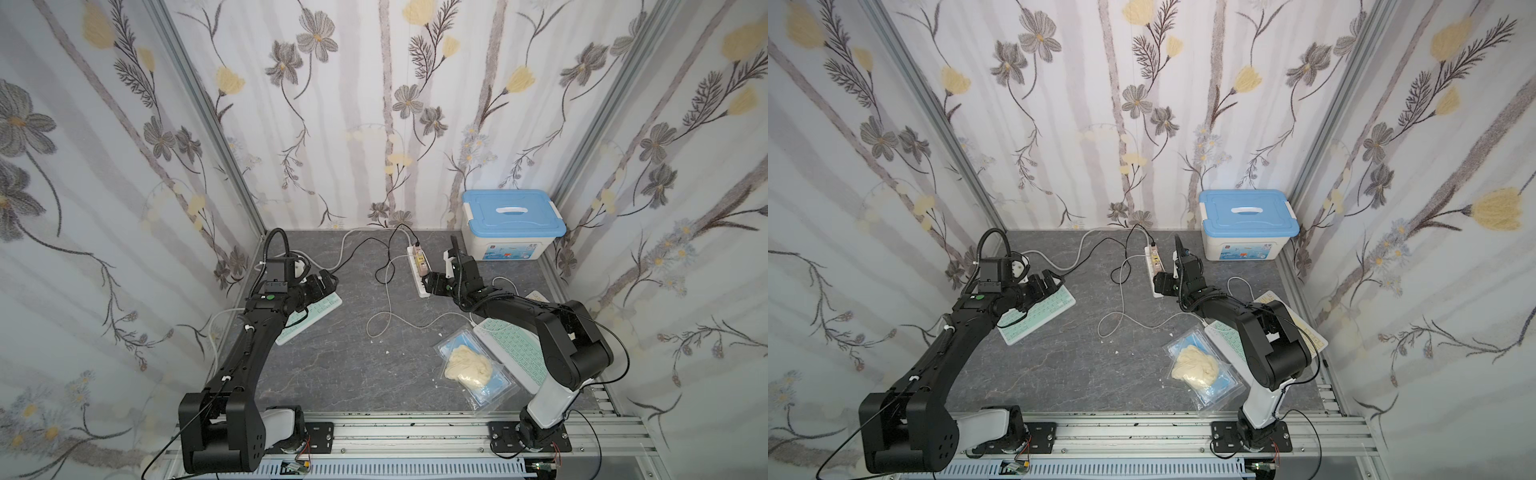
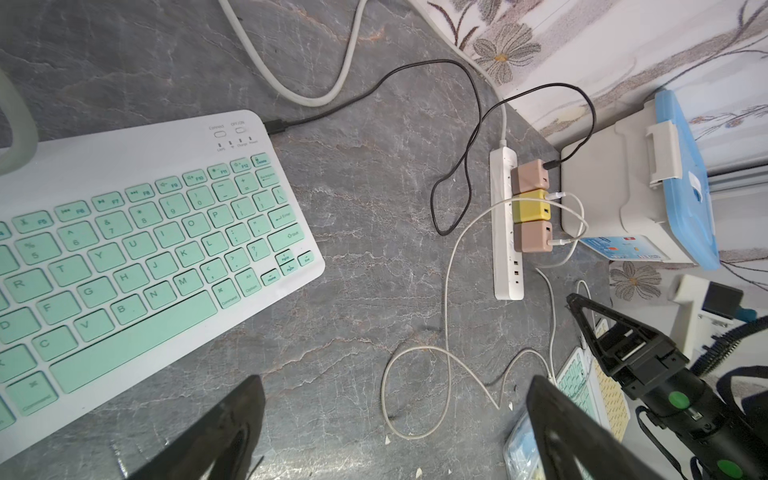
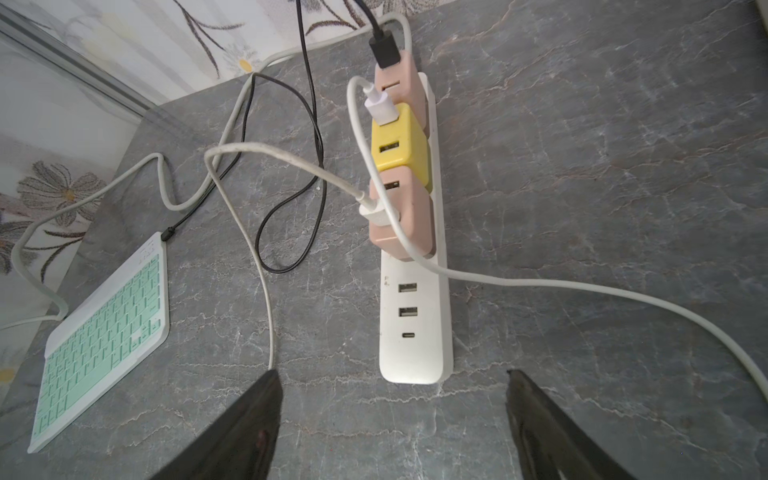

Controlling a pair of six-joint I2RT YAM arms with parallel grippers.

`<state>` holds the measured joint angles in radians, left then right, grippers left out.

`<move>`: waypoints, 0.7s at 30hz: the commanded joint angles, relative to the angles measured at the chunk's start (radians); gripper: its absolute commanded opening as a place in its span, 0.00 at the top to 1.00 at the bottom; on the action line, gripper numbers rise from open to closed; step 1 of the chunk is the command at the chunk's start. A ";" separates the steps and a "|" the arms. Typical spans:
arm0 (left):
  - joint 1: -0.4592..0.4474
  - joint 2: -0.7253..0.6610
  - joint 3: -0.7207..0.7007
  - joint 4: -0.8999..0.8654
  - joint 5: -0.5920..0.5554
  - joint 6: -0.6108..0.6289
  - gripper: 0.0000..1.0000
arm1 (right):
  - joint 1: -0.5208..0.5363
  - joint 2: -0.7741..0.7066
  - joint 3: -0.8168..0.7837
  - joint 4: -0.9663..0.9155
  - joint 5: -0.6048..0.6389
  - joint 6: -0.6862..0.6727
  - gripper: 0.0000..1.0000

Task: Unplug the wireless keyboard
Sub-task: Pick up the socket from the center of the board.

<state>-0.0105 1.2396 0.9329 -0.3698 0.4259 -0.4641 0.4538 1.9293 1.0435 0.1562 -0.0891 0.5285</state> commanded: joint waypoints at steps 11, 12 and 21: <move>0.001 -0.028 -0.016 0.012 0.105 -0.022 0.00 | 0.037 0.174 0.213 -0.260 0.122 -0.024 0.23; 0.001 -0.025 -0.014 0.013 0.108 -0.024 0.00 | 0.042 0.194 0.242 -0.281 0.124 -0.027 0.24; 0.001 -0.024 -0.015 0.012 0.128 -0.033 0.00 | 0.061 0.322 0.436 -0.445 0.225 -0.001 0.25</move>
<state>-0.0105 1.2205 0.9199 -0.3725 0.5396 -0.4976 0.5152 2.2326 1.4437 -0.2314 0.0738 0.5072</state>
